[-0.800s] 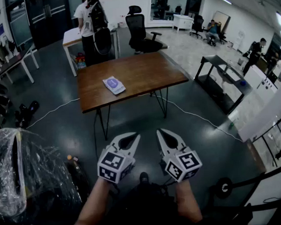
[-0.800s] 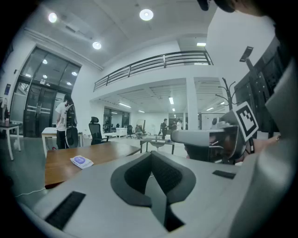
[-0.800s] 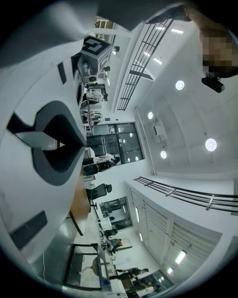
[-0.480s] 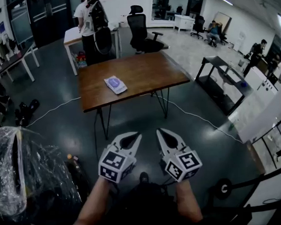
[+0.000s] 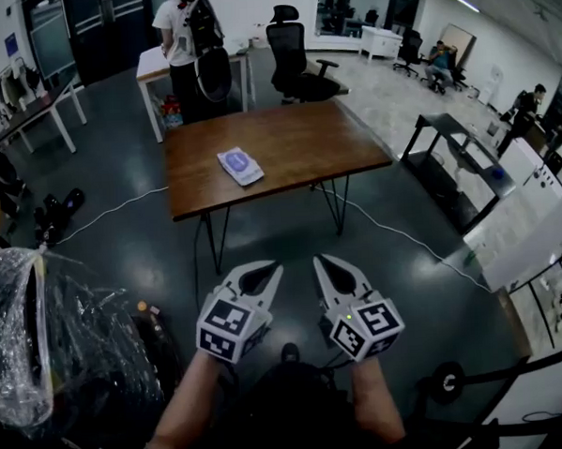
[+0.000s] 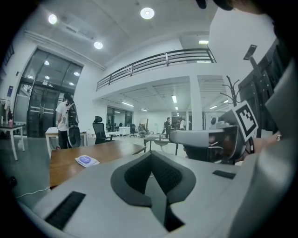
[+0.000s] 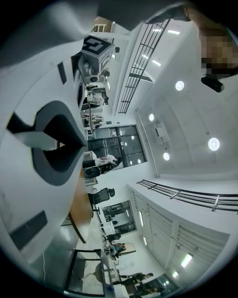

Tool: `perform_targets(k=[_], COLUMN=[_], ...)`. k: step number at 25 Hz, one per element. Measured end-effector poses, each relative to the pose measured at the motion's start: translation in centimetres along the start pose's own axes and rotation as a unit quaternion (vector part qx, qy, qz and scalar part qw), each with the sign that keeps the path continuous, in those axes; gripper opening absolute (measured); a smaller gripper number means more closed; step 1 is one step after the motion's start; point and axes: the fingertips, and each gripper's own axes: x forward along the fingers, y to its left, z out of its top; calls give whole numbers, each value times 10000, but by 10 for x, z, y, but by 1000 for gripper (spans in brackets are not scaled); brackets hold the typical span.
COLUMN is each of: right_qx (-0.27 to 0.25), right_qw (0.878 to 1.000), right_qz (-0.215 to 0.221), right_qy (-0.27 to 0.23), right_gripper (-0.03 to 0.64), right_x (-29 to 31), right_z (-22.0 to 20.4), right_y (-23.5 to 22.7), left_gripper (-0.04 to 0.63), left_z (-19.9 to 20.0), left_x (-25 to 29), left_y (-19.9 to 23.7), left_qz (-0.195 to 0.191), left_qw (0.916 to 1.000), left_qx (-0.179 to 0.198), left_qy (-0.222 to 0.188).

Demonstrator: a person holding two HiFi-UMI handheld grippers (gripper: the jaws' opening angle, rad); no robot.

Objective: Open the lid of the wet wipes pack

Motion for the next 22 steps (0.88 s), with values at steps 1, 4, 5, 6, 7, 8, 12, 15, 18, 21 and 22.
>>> perform_targets(k=[1,4,5,6,7,8,12,15,18,21,22], right_qx=[8,4,1,15,43,76,117,106,-1,-59,-56], right_qw=[10000,9998,9997,9996,9994,9992,9982,9968,9952,9940,9938], right_qz=[31,154,205,257,308,359,568,773,958,1073,1095], right_qy=[26,91,110,126,138,145,158,181,204,203,206], right_gripper=[11,11,11,11,11,11,11,11,11,11,11], right_x=[5,22,29,36,44,52,82,100,120,138,144], right_z=[-1,-4,-5,-6,-6,-6,2,8,13,17,18], right_y=[-2,-9,-12,-15,-19,-24,-46,-57,-65,-76,-79], left_gripper=[6,6,6,6,6,6,6,6,6,6,6], left_z=[0,-3,-4,-5,-5,-6,-2,5,10,9,10], left_x=[2,11,14,19,24,31,56,69,78,88,91], left_y=[4,20,27,34,41,47,68,81,99,114,119], left_qz=[38,184,242,301,360,417,617,805,1036,1238,1274], left_qw=[10000,9998,9996,9994,9992,9990,9978,9963,9941,9915,9909], left_qx=[-9,-64,-86,-107,-124,-138,-169,-162,-182,-189,-196], left_qy=[16,68,85,100,111,121,200,246,248,367,383])
